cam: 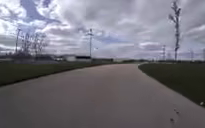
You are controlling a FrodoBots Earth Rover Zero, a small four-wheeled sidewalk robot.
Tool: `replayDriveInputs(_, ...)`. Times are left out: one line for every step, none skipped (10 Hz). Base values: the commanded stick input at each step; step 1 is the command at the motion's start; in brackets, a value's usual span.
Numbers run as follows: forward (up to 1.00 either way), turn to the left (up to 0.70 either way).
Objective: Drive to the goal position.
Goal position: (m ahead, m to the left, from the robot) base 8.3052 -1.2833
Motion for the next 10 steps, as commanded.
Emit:
replayDriveInputs(1.00,0.00)
replayDriveInputs(1.00,0.00)
replayDriveInputs(1.00,0.00)
replayDriveInputs(1.00,0.00)
replayDriveInputs(1.00,0.00)
replayDriveInputs(1.00,-0.06)
replayDriveInputs(1.00,-0.40)
replayDriveInputs(1.00,-0.40)
replayDriveInputs(1.00,-0.40)
replayDriveInputs(1.00,-0.40)
